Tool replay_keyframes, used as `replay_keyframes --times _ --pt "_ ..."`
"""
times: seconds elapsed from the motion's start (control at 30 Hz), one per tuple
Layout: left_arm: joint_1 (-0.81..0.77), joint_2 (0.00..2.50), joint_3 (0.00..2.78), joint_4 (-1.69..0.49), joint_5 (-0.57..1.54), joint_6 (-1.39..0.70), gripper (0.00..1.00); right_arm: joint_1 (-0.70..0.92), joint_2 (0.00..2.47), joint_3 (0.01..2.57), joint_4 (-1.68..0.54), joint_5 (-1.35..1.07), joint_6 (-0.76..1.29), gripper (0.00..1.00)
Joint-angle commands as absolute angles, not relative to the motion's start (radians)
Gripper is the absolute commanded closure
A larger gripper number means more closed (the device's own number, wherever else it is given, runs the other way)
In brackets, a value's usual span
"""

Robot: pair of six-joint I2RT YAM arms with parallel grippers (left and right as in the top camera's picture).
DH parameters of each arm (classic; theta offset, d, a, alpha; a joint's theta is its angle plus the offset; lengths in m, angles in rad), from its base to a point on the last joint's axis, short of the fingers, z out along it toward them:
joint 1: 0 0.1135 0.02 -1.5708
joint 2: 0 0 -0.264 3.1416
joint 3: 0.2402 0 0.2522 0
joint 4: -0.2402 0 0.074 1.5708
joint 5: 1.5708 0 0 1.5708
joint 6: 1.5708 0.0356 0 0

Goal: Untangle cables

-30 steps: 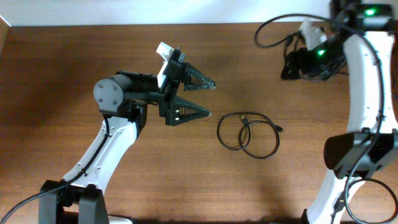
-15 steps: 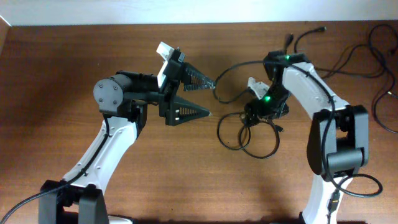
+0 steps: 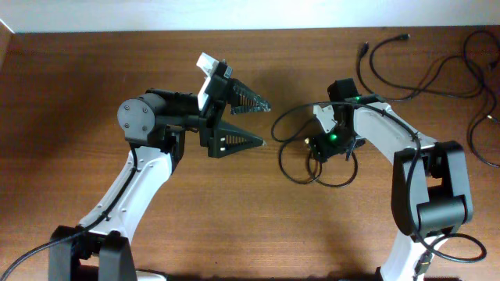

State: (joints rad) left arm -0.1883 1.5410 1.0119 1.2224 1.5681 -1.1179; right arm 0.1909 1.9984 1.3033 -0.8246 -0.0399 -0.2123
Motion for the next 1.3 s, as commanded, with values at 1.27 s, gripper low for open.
replay_keyframes --times 1.27 --pt "-0.189 1.526 1.02 1.224 1.572 -1.097 0.01 -0.596 1.694 1.35 -0.881 -0.185 0.053 0.08"
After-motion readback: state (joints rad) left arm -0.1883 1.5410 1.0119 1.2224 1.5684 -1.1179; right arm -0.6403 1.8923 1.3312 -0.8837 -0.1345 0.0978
